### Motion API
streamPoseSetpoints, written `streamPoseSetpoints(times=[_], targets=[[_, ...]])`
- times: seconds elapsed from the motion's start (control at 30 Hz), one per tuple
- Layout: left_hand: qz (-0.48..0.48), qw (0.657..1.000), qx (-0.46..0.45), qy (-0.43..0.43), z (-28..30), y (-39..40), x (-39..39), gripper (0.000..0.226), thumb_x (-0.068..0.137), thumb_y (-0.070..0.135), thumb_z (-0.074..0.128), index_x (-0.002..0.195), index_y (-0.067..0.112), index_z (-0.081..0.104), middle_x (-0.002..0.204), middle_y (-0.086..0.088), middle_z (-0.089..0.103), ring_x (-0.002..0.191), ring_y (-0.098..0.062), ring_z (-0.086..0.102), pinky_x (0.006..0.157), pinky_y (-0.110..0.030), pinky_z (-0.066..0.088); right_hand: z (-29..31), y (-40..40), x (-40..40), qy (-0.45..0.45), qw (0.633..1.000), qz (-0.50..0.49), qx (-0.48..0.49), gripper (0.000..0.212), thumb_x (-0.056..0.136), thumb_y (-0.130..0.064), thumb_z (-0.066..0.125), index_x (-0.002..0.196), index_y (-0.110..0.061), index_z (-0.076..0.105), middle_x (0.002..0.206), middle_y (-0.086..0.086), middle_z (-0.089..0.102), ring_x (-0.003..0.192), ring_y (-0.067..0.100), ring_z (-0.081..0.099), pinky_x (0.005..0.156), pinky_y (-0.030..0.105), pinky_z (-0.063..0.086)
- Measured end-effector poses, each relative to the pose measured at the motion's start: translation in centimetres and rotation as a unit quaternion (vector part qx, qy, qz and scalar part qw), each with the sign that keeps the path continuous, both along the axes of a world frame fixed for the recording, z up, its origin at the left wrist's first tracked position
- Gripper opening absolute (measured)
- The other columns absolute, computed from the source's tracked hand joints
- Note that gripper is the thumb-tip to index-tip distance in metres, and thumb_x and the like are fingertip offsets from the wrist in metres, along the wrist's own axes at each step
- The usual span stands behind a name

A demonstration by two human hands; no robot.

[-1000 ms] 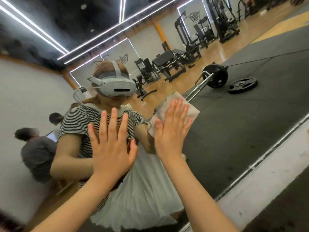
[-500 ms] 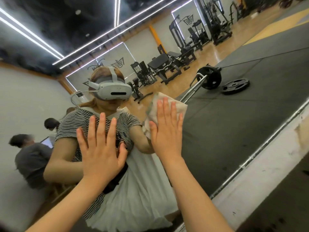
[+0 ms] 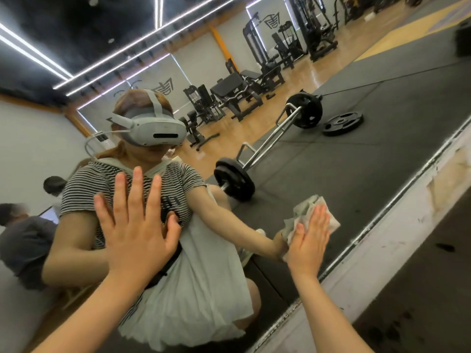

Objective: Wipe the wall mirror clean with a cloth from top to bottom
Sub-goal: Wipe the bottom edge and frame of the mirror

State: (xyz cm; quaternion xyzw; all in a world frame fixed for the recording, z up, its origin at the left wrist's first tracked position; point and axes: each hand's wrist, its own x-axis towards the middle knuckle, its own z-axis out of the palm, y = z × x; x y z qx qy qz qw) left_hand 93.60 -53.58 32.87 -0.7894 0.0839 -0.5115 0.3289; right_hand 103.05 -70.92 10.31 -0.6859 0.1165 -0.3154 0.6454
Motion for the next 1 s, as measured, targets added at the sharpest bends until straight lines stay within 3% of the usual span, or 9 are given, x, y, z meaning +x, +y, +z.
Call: streamPoseSetpoints(times=[0.13, 0.37, 0.5, 0.57, 0.63, 0.73, 0.83, 0.9, 1.0], targets=[[0.008, 1.000, 0.004, 0.006, 0.0, 0.2, 0.0, 0.068, 0.088, 0.037, 0.041, 0.149, 0.008, 0.031, 0.155, -0.021, 0.025, 0.145, -0.037, 0.014, 0.118, -0.051, -0.006, -3.1, -0.4, -0.4, 0.046, 0.998, 0.006, 0.035, 0.066, 0.095, -0.036, 0.024, 0.153, -0.010, 0.009, 0.159, -0.002, 0.005, 0.147, 0.015, 0.004, 0.120, 0.036, 0.003], [0.013, 1.000, 0.010, -0.004, 0.0, 0.1, -0.1, 0.068, 0.088, 0.036, 0.041, 0.150, 0.009, 0.030, 0.156, -0.019, 0.022, 0.145, -0.037, 0.013, 0.118, -0.053, -0.003, -6.1, -1.4, -0.6, 0.138, 0.974, 0.017, 0.180, 0.053, 0.106, -0.022, 0.030, 0.155, -0.009, 0.011, 0.163, 0.005, 0.009, 0.149, 0.017, 0.008, 0.115, 0.022, 0.003], [0.020, 1.000, 0.011, 0.000, -0.1, 0.2, 0.0, 0.068, 0.088, 0.036, 0.040, 0.150, 0.008, 0.030, 0.156, -0.019, 0.021, 0.145, -0.037, 0.012, 0.118, -0.053, -0.003, -3.1, -0.9, 0.6, 0.210, 0.947, -0.015, 0.244, 0.054, 0.106, -0.020, 0.029, 0.154, -0.006, 0.007, 0.163, 0.009, 0.005, 0.150, 0.021, 0.004, 0.118, 0.034, 0.000], [0.019, 1.000, 0.011, -0.002, -0.1, 0.3, 0.0, 0.068, 0.088, 0.036, 0.040, 0.149, 0.008, 0.031, 0.156, -0.019, 0.022, 0.145, -0.037, 0.013, 0.118, -0.054, -0.002, 0.0, -0.6, 1.0, 0.200, 0.943, -0.029, 0.263, 0.054, 0.106, -0.017, 0.029, 0.154, -0.004, 0.007, 0.162, 0.013, 0.004, 0.150, 0.024, 0.003, 0.117, 0.033, -0.002], [0.014, 1.000, 0.011, -0.003, -0.1, 0.2, 0.0, 0.068, 0.087, 0.036, 0.041, 0.149, 0.008, 0.032, 0.155, -0.019, 0.023, 0.145, -0.038, 0.014, 0.117, -0.054, -0.001, 3.2, -0.3, 0.9, 0.133, 0.961, -0.034, 0.240, 0.055, 0.105, -0.016, 0.032, 0.153, -0.002, 0.009, 0.162, 0.015, 0.005, 0.150, 0.026, 0.003, 0.117, 0.031, -0.003], [0.012, 1.000, 0.003, 0.005, 0.0, 0.0, -0.2, 0.069, 0.087, 0.037, 0.041, 0.149, 0.009, 0.031, 0.155, -0.020, 0.024, 0.145, -0.038, 0.015, 0.117, -0.054, -0.001, 8.3, 0.1, 0.4, 0.033, 0.979, 0.000, 0.203, 0.065, 0.094, -0.034, 0.022, 0.153, -0.008, 0.012, 0.162, 0.011, 0.006, 0.150, 0.024, 0.000, 0.120, 0.038, -0.005], [0.013, 1.000, -0.009, 0.019, 0.2, -0.1, -0.4, 0.070, 0.086, 0.038, 0.042, 0.148, 0.010, 0.031, 0.155, -0.020, 0.025, 0.145, -0.037, 0.014, 0.117, -0.054, -0.001, 13.6, 0.4, -0.1, -0.060, 0.987, 0.085, 0.124, 0.057, 0.098, -0.039, 0.016, 0.148, -0.022, -0.003, 0.162, 0.002, -0.006, 0.148, 0.018, -0.012, 0.119, 0.043, -0.013], [0.018, 0.999, -0.020, 0.035, 0.4, -0.3, -0.6, 0.070, 0.085, 0.039, 0.042, 0.148, 0.010, 0.031, 0.155, -0.021, 0.025, 0.145, -0.038, 0.014, 0.117, -0.055, 0.000, 16.5, 0.3, -0.5, -0.102, 0.986, 0.126, 0.038, 0.055, 0.100, -0.036, 0.018, 0.146, -0.025, -0.010, 0.157, -0.006, -0.018, 0.146, 0.016, -0.021, 0.112, 0.040, -0.024], [0.019, 0.997, -0.035, 0.066, 0.7, -1.5, -1.3, 0.071, 0.081, 0.041, 0.042, 0.145, 0.010, 0.035, 0.153, -0.021, 0.027, 0.143, -0.040, 0.017, 0.113, -0.061, 0.004, 18.6, 0.3, -1.0, -0.141, 0.974, 0.157, -0.086, 0.062, 0.102, -0.017, 0.030, 0.141, -0.025, -0.018, 0.146, -0.011, -0.029, 0.139, 0.012, -0.031, 0.108, 0.041, -0.027]])
